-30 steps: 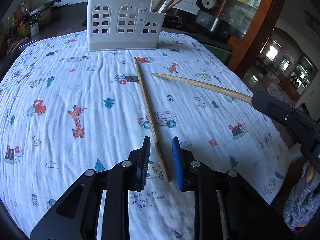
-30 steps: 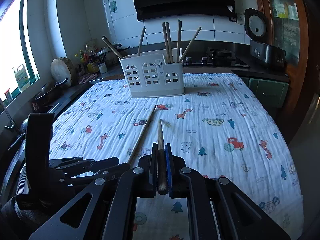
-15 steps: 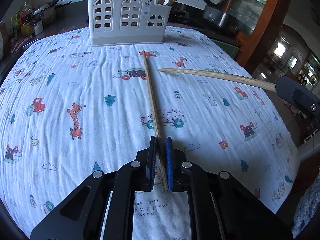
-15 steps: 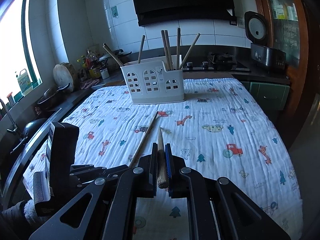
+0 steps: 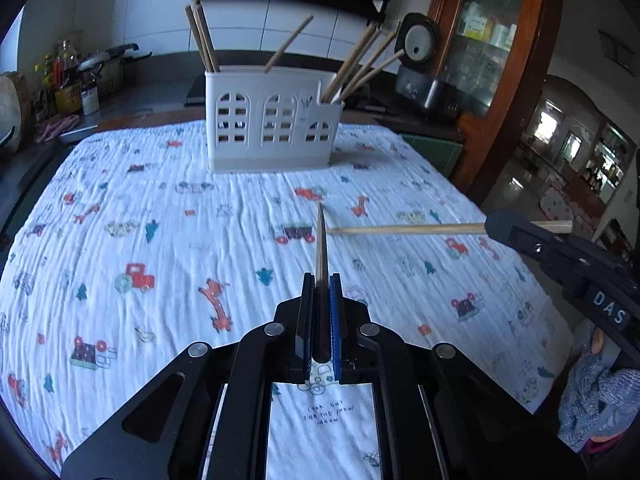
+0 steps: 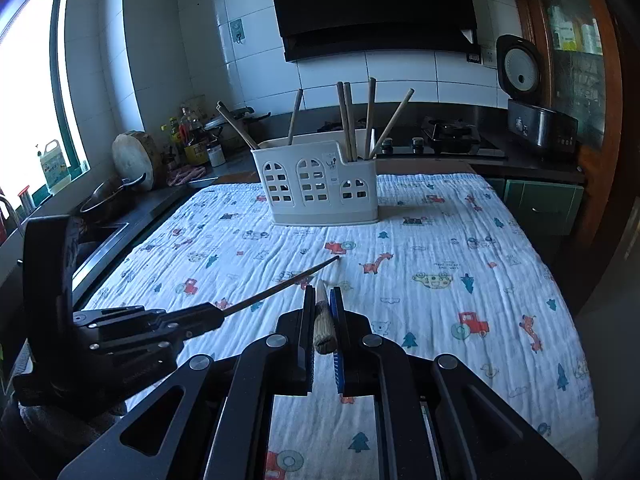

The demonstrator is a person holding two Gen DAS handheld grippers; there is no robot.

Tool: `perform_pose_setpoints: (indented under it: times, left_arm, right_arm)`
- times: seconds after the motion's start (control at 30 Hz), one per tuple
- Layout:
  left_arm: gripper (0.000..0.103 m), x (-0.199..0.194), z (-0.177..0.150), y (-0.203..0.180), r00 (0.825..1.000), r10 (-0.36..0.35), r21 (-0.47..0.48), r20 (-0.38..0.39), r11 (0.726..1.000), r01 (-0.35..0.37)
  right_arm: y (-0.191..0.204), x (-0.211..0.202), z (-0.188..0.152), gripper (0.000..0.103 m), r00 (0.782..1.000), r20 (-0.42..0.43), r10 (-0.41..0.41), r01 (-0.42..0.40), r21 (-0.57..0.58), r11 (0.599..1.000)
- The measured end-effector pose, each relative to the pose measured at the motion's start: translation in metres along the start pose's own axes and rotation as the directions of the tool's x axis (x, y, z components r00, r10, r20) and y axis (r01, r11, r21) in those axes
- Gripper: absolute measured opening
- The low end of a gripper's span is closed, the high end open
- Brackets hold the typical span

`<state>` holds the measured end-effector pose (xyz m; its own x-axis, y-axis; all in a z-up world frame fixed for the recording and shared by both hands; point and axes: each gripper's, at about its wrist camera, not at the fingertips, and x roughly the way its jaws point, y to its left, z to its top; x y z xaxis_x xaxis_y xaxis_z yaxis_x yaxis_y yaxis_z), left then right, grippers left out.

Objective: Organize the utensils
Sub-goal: 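Carry both chopsticks to the white holder and lower them into it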

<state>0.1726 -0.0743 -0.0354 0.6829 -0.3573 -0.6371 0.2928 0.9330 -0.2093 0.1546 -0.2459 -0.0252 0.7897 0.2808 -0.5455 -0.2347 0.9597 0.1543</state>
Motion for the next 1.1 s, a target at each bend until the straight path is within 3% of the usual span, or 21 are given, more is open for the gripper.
perform_pose_setpoints:
  times: [0.2,0.4,0.73,1.1]
  left_arm:
    - [0.006,-0.029,0.024,0.004,0.995,-0.005,0.016,0.098,1.000,0.004]
    - [0.006,-0.031,0.051,0.018,0.995,-0.018,0.021,0.100,1.000,0.016]
    - [0.006,-0.024,0.118,0.037,0.996,-0.003,0.057,0.090,0.998,-0.002]
    - [0.006,-0.067,0.206,0.032,0.974,0.014,0.129,0.228,0.991,-0.044]
  right_arm:
    - [0.005,0.000,0.022,0.007,1.000,0.013,0.020,-0.020,-0.021,1.000]
    - [0.010,0.013,0.052,0.007,0.999,-0.017,0.036,-0.037,-0.083,0.996]
    - [0.011,0.021,0.143,0.007,0.997,-0.035,0.073,-0.077,-0.143,0.987]
    - [0.013,0.020,0.226,0.007,0.999,-0.013,0.044,-0.046,-0.204,0.978]
